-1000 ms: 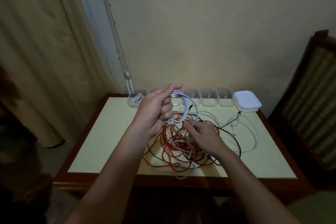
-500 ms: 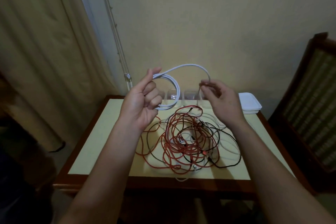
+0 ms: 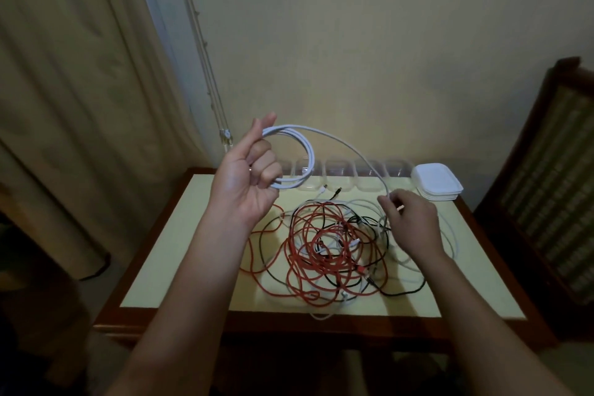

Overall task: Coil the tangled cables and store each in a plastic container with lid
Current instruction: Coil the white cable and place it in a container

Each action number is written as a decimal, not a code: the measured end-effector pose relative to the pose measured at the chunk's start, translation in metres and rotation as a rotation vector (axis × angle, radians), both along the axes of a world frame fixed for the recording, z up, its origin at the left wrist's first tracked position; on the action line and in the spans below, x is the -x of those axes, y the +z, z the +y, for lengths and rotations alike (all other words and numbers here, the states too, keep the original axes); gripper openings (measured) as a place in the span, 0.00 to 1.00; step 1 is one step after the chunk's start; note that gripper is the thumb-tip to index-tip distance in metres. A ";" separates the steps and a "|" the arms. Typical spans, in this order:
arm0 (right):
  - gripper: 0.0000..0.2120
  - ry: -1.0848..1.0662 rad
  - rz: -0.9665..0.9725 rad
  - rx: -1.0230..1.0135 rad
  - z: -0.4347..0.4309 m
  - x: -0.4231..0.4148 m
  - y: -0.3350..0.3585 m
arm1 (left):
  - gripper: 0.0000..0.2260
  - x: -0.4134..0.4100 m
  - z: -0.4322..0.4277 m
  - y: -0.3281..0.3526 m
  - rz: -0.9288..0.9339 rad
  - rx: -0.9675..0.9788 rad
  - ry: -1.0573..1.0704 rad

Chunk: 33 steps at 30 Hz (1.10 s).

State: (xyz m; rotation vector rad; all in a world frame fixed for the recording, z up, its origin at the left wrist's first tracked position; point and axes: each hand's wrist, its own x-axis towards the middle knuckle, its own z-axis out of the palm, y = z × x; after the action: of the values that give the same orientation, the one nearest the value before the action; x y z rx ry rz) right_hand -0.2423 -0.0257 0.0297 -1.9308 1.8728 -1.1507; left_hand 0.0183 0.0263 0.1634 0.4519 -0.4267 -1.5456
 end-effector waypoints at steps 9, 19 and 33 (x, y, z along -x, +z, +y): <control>0.10 0.176 0.043 -0.303 0.012 0.017 -0.013 | 0.08 -0.014 -0.010 -0.010 0.217 -0.014 -0.019; 0.25 0.260 -0.271 -0.296 0.027 -0.012 0.015 | 0.10 0.016 -0.002 -0.014 0.031 -0.131 -0.127; 0.04 0.334 -0.756 -0.182 0.037 -0.036 0.058 | 0.13 0.010 -0.004 -0.009 0.112 -0.087 -0.060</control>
State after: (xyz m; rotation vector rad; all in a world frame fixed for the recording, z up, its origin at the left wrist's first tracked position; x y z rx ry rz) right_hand -0.2061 0.0117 0.0878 -1.3547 1.1578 -1.2922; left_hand 0.0082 0.0227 0.1542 0.4213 -0.2896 -1.6442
